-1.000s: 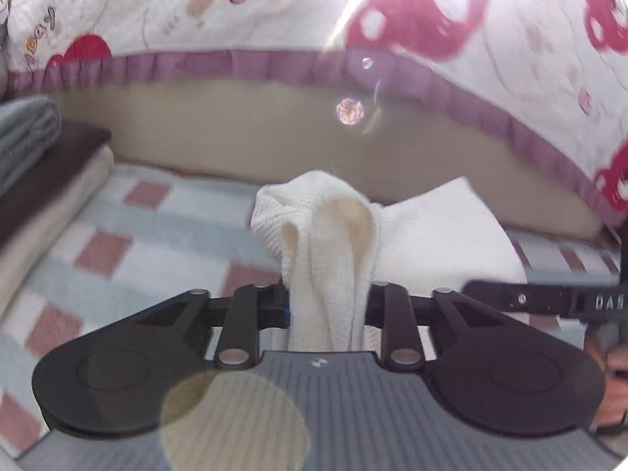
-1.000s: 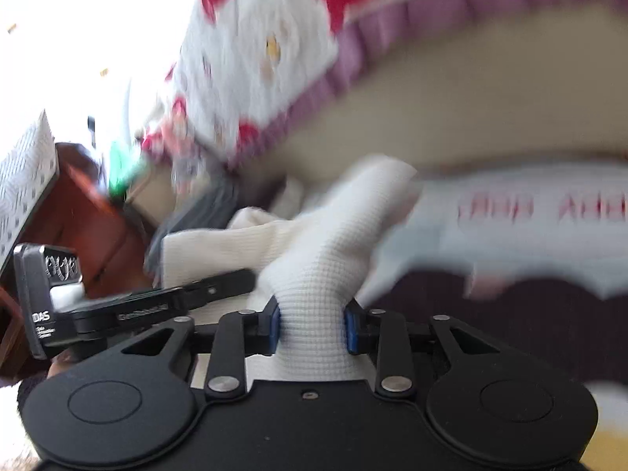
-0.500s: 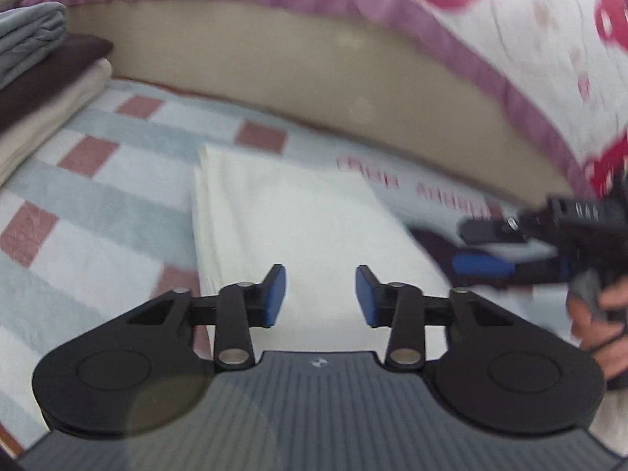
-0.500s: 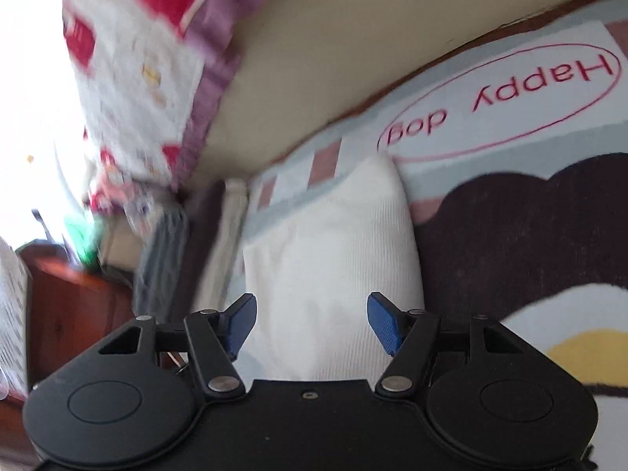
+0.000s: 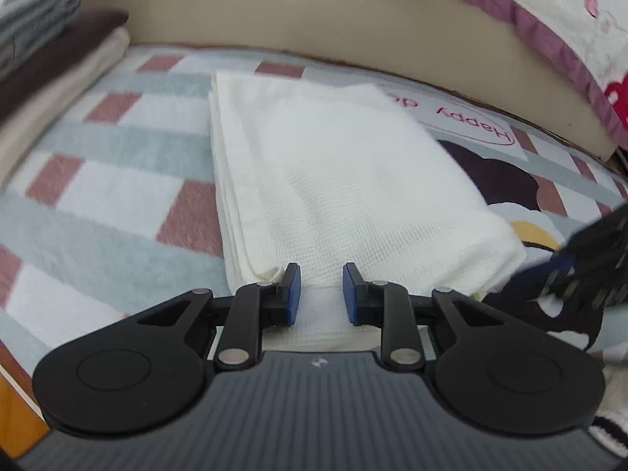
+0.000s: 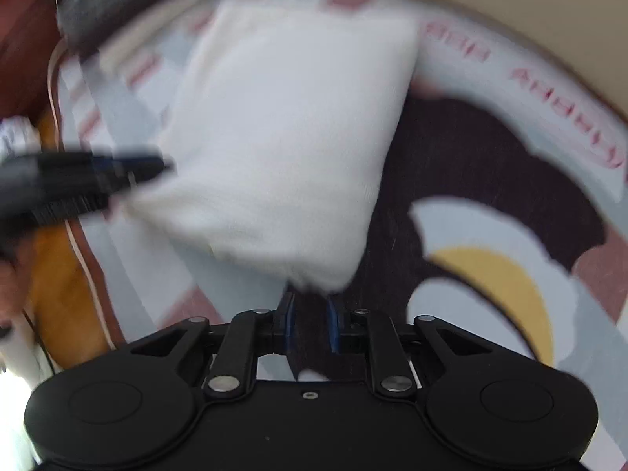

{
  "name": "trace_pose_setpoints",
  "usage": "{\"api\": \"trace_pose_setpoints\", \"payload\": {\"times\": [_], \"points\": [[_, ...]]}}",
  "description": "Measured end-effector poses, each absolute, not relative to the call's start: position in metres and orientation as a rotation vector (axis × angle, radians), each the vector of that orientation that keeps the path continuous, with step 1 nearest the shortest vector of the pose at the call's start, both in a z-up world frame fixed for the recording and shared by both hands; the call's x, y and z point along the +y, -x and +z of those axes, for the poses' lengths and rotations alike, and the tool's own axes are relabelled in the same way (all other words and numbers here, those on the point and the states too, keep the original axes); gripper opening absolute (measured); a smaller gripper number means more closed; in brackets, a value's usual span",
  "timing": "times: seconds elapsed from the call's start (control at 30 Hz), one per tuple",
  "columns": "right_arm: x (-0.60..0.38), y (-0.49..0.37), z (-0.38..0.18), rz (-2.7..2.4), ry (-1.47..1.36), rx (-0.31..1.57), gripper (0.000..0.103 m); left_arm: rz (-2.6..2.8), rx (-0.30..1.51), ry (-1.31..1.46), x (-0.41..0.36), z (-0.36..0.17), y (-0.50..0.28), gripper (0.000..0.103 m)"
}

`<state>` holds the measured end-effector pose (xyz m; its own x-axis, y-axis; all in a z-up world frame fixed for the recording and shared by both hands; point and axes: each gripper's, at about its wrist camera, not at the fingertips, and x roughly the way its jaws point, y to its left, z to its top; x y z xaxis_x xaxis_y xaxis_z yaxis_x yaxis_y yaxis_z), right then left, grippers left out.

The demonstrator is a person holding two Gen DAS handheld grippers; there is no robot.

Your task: Fold clothes

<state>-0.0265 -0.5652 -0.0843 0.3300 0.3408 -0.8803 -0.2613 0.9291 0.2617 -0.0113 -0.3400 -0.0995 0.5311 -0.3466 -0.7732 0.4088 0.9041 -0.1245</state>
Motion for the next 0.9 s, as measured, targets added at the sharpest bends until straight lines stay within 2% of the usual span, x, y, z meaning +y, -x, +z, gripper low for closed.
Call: {"api": "trace_pose_setpoints", "payload": {"times": [0.03, 0.1, 0.13, 0.17, 0.2, 0.27, 0.37, 0.4, 0.43, 0.47, 0.57, 0.7, 0.9], "points": [[-0.569, 0.031, -0.074, 0.407, -0.089, 1.122, 0.026, -0.442, 0.904, -0.094, -0.339, -0.099, 0.009, 0.024], [-0.561, 0.036, -0.067, 0.426, -0.017, 1.063, 0.038, -0.420, 0.903, -0.129, -0.336, -0.097, 0.005, 0.024], [-0.554, 0.039, -0.066, 0.433, 0.029, 1.040, 0.059, -0.391, 0.907, -0.130, -0.332, -0.097, -0.001, 0.024], [-0.548, 0.041, -0.065, 0.439, 0.076, 1.017, 0.076, -0.364, 0.913, -0.114, -0.325, -0.096, -0.007, 0.024], [-0.541, 0.044, -0.063, 0.445, 0.123, 0.994, 0.077, -0.371, 0.901, -0.065, -0.317, -0.090, -0.010, 0.024], [-0.529, 0.048, -0.061, 0.457, 0.216, 0.946, 0.077, -0.387, 0.875, 0.026, -0.302, -0.079, -0.016, 0.024], [-0.501, 0.051, -0.066, 0.432, 0.418, 0.866, 0.074, -0.444, 0.797, 0.023, -0.305, -0.057, -0.013, 0.024], [-0.490, 0.050, -0.071, 0.410, 0.505, 0.836, 0.073, -0.468, 0.776, -0.015, -0.314, -0.052, -0.012, 0.027], [-0.481, 0.052, -0.073, 0.404, 0.583, 0.790, 0.063, -0.498, 0.772, -0.027, -0.321, -0.051, -0.013, 0.028], [-0.475, 0.056, -0.074, 0.422, 0.647, 0.736, 0.040, -0.533, 0.783, -0.009, -0.328, -0.053, -0.016, 0.028], [-0.464, 0.073, -0.081, 0.425, 0.826, 0.627, 0.026, -0.569, 0.872, 0.036, -0.342, -0.068, -0.024, 0.028], [-0.459, 0.087, -0.101, 0.476, 0.978, 0.652, 0.026, -0.462, 0.986, -0.029, -0.340, -0.100, -0.014, 0.028], [-0.455, 0.084, -0.102, 0.542, 1.034, 0.703, 0.027, -0.338, 0.959, -0.109, -0.327, -0.105, 0.003, 0.028]]}}
